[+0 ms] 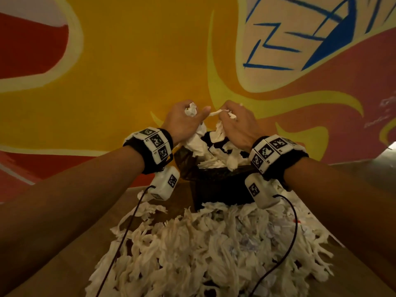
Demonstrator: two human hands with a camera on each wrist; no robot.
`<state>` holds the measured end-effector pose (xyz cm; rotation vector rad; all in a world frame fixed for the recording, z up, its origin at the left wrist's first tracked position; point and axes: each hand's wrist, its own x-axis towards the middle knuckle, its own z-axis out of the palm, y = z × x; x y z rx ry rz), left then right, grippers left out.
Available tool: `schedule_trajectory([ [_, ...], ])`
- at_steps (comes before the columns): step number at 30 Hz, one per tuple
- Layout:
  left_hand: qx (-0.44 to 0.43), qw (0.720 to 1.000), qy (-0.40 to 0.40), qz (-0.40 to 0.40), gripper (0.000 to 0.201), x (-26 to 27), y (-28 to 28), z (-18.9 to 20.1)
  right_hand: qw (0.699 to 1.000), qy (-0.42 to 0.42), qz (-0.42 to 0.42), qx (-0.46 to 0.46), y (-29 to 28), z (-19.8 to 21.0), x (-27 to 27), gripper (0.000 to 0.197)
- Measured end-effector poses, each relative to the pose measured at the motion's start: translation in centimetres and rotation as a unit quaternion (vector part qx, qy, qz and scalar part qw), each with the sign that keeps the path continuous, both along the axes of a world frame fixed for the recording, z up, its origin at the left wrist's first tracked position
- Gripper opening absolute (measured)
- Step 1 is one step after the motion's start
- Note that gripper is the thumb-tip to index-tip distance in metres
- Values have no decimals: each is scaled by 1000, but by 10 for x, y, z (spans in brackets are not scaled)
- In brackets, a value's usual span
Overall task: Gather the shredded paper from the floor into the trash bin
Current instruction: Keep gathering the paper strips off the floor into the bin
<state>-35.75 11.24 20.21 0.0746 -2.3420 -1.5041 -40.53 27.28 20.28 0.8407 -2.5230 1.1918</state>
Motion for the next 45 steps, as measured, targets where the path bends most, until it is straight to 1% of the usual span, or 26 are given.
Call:
schedule_trajectory([
  [2, -14, 999, -23, 33, 70, -11, 12, -3, 1000, 2, -5, -1, 8, -2, -3, 23],
  [3, -29, 998, -25, 44, 73, -16, 18, -6, 1000, 6, -6, 21, 12, -3, -4, 22],
  [5, -74, 996, -6, 50, 65, -21, 30, -12, 996, 8, -13, 84, 21, -7, -7, 22],
  [7, -116, 993, 9, 37, 51, -24, 40, -25, 995, -42, -29, 89, 29, -15, -10, 28],
  [9, -183, 983, -25, -3, 46, -25, 47, -40, 986, -82, -51, 133, 38, -25, -13, 31],
  [10, -234, 969, -64, -37, 45, -27, 48, -47, 977, -103, -52, 180, 42, -30, -16, 27],
  [11, -291, 946, -116, -80, 42, -26, 48, -51, 963, -130, -47, 231, 47, -34, -18, 19],
  [12, -356, 911, -165, -126, 37, -26, 48, -56, 947, -161, -38, 275, 51, -36, -20, 11],
  [13, -403, 878, -202, -163, 31, -24, 48, -58, 933, -189, -26, 306, 54, -39, -21, 10],
  [14, -430, 855, -219, -190, 28, -24, 48, -58, 923, -212, -6, 321, 56, -42, -21, 13],
  [16, -425, 844, -247, -214, 27, -21, 48, -53, 918, -230, 42, 321, 58, -46, -21, 19],
  [17, -418, 839, -267, -221, 28, -21, 48, -50, 920, -222, 50, 320, 59, -46, -21, 23],
  [18, -429, 825, -286, -234, 30, -23, 48, -47, 918, -208, 48, 334, 60, -46, -19, 27],
  [20, -420, 809, -326, -250, 34, -26, 46, -45, 906, -201, 43, 370, 61, -44, -18, 39],
  [22, -410, 810, -333, -256, 40, -25, 45, -46, 893, -203, 32, 401, 60, -43, -18, 42],
  [24, -403, 826, -305, -250, 44, -27, 45, -48, 873, -171, -1, 457, 56, -45, -15, 39],
  [27, -387, 845, -282, -237, 36, -31, 45, -50, 853, -91, -64, 511, 49, -45, -9, 33],
  [29, -389, 852, -269, -225, 26, -30, 47, -54, 863, -95, -56, 493, 47, -42, -10, 30],
  [31, -388, 869, -243, -189, 24, -27, 48, -55, 892, -133, -23, 431, 46, -40, -13, 25],
  [33, -365, 890, -221, -157, 25, -25, 47, -49, 918, -139, -18, 371, 45, -38, -12, 15],
  [34, -352, 899, -213, -149, 24, -24, 45, -43, 924, -132, -18, 359, 45, -36, -10, 15],
  [36, -346, 906, -203, -138, 19, -21, 37, -29, 924, -138, -3, 356, 45, -36, -7, 26],
  [38, -353, 895, -225, -155, 20, -18, 28, -16, 916, -168, 28, 363, 44, -38, -3, 36],
  [40, -341, 874, -280, -204, 22, -13, 24, -6, 900, -196, 56, 386, 44, -40, 1, 41],
  [43, -394, 819, -330, -257, 30, -7, 27, 1, 882, -227, 67, 408, 41, -40, 6, 48],
  [45, -450, 789, -321, -269, 30, -5, 36, -1, 875, -241, 47, 417, 41, -39, 6, 46],
])
